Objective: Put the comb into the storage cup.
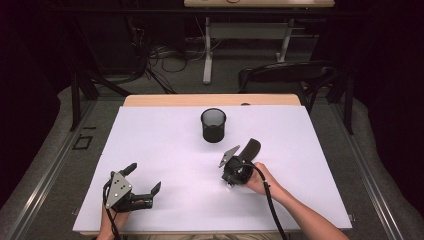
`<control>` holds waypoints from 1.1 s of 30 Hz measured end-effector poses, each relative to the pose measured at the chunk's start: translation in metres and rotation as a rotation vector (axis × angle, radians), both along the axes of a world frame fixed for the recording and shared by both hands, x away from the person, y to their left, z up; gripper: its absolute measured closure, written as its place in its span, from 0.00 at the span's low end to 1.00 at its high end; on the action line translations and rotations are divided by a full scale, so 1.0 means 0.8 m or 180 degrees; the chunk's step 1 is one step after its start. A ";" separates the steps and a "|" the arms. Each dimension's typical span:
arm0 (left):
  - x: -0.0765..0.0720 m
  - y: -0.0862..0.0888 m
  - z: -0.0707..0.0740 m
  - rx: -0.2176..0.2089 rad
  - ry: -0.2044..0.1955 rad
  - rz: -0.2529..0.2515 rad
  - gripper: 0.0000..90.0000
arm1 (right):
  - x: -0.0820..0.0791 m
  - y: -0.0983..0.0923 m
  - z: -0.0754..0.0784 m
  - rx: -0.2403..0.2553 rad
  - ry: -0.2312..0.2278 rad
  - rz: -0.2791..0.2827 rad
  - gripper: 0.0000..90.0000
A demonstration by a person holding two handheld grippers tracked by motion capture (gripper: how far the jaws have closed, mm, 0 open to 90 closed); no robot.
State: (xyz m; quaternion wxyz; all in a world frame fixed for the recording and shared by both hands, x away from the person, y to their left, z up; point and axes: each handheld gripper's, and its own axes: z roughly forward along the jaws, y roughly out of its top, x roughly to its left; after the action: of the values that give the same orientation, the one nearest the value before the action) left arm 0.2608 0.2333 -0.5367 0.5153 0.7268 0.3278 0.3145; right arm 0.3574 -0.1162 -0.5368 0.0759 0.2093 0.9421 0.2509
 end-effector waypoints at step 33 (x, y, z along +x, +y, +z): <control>0.000 0.000 0.000 0.0010 -0.0006 0.0001 0.01 | -0.018 -0.037 -0.001 -0.0092 0.0003 -0.0144 1.00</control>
State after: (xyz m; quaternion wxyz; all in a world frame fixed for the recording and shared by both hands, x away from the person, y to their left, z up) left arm 0.2611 0.2334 -0.5365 0.5144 0.7272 0.3269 0.3158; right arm 0.3433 -0.1455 -0.5379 0.0840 0.2296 0.9407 0.2353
